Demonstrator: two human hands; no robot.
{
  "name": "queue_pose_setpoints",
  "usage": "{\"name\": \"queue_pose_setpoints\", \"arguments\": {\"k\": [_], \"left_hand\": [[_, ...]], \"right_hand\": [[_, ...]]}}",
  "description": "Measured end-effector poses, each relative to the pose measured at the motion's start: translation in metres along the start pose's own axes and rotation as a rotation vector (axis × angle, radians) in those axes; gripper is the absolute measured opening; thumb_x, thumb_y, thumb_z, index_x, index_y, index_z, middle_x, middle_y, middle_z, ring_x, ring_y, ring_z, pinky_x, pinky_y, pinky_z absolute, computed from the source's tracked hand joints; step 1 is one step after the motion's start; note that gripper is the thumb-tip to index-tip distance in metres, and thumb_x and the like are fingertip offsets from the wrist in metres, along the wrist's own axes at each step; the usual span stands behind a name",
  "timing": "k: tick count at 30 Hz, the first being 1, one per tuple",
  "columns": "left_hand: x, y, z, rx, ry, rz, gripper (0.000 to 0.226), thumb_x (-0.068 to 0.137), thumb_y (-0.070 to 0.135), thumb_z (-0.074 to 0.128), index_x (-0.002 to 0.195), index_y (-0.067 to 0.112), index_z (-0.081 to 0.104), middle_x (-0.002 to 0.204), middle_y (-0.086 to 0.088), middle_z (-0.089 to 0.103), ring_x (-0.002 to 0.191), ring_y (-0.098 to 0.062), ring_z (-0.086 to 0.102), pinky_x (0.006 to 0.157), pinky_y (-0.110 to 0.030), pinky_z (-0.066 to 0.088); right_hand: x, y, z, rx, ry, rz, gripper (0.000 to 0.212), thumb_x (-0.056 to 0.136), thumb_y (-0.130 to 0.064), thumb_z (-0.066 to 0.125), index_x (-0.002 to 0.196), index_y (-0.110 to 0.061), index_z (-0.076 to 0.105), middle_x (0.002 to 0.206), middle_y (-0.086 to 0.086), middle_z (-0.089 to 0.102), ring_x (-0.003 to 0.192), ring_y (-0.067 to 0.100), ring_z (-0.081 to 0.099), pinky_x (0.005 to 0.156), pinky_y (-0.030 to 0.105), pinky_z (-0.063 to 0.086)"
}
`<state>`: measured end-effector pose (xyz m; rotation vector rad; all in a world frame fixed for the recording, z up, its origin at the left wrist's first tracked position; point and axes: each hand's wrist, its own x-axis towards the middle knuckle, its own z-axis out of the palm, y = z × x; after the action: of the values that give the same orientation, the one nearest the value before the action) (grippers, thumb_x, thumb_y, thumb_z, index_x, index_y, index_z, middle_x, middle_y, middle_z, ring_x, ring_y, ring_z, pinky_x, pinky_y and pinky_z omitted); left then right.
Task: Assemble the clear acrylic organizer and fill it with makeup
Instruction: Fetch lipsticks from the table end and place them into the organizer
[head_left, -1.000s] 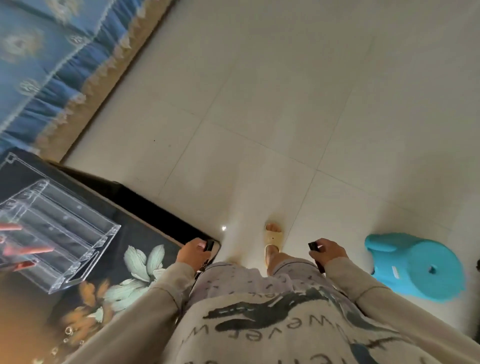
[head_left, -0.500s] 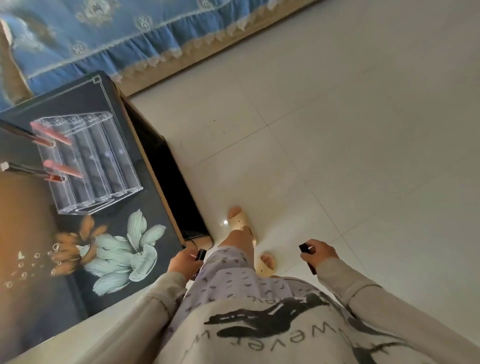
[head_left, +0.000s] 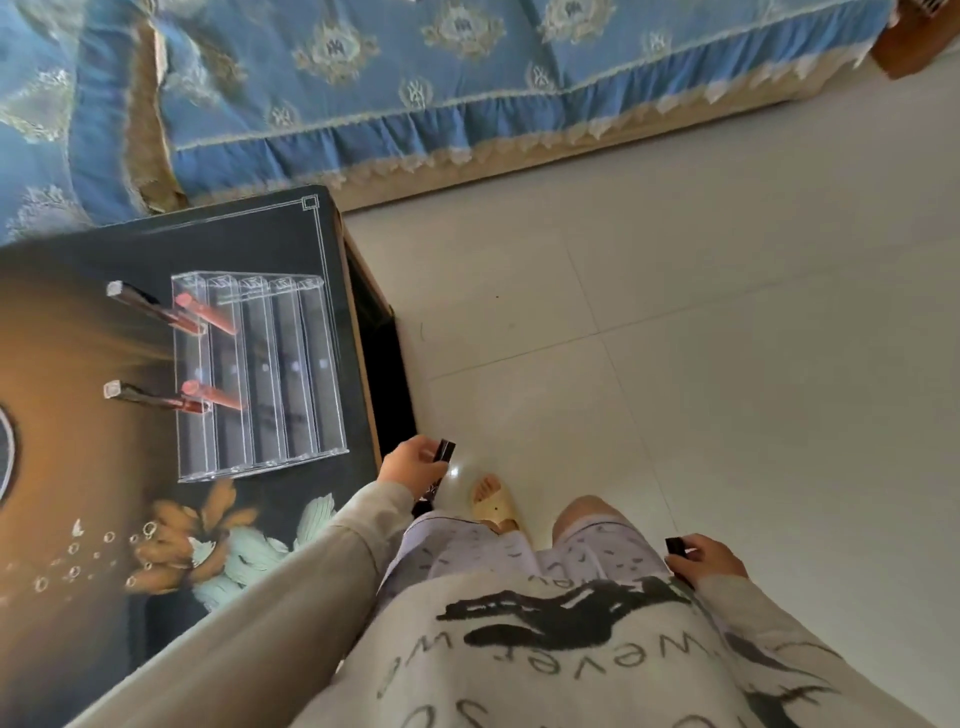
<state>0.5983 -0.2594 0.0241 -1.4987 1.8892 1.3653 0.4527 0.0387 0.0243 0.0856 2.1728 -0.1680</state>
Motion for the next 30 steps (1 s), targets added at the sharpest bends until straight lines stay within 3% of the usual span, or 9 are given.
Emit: {"name": "queue_pose_setpoints", "arguments": {"k": [7,12,21,25,28,30], "left_hand": [[0.034,0.016,-0.039,-0.158,0.109,-0.068,0.026,0.083,0.003,0.057,0.109,0.001,0.06,0.103,-0.019,0.064,0.083,-0.023,0.056,0.071,-0.03,0.051],[0.045,0.008,-0.041,-0.231,0.145,-0.198,0.033,0.084,0.008,0.059,0.116,0.003,0.056,0.116,-0.02,0.061,0.107,-0.035,0.058,0.082,-0.038,0.054],[0.032,0.008,-0.005,-0.453,0.244,-0.604,0.035,0.085,0.012,0.059,0.119,0.006,0.055,0.12,-0.015,0.062,0.111,-0.029,0.057,0.092,-0.029,0.044],[0.032,0.023,0.016,-0.699,0.378,-0.724,0.032,0.084,0.006,0.059,0.115,0.002,0.057,0.114,-0.018,0.064,0.103,-0.03,0.06,0.086,-0.029,0.045],[0.033,0.035,0.028,-0.856,0.438,-0.787,0.032,0.083,0.001,0.059,0.114,-0.002,0.057,0.097,-0.017,0.06,0.093,-0.028,0.058,0.078,-0.026,0.04],[0.036,0.04,0.032,-0.921,0.478,-0.803,0.031,0.082,-0.003,0.058,0.112,-0.004,0.057,0.088,-0.017,0.059,0.087,-0.029,0.057,0.08,-0.031,0.046]], "right_hand": [[0.033,-0.081,-0.034,-0.058,-0.006,-0.071,0.033,0.085,-0.009,0.06,0.116,-0.001,0.059,0.12,0.018,0.063,0.109,0.032,0.059,0.091,0.031,0.043],[0.07,-0.171,-0.061,-0.218,-0.026,-0.259,0.032,0.085,-0.008,0.059,0.116,0.0,0.059,0.118,0.018,0.065,0.107,0.032,0.06,0.088,0.03,0.044],[0.121,-0.353,-0.1,-0.604,-0.098,-0.611,0.032,0.086,-0.012,0.06,0.117,-0.006,0.06,0.118,0.014,0.066,0.108,0.028,0.06,0.085,0.025,0.045],[0.131,-0.412,-0.093,-0.815,-0.167,-0.741,0.033,0.086,-0.013,0.06,0.118,-0.009,0.059,0.119,0.013,0.065,0.107,0.026,0.061,0.085,0.024,0.045],[0.129,-0.441,-0.083,-0.928,-0.214,-0.8,0.034,0.086,-0.012,0.06,0.12,-0.007,0.058,0.119,0.014,0.065,0.107,0.027,0.06,0.082,0.022,0.043],[0.129,-0.456,-0.076,-0.976,-0.226,-0.842,0.035,0.085,-0.012,0.06,0.12,-0.007,0.058,0.119,0.014,0.065,0.107,0.026,0.061,0.076,0.019,0.04]]}}
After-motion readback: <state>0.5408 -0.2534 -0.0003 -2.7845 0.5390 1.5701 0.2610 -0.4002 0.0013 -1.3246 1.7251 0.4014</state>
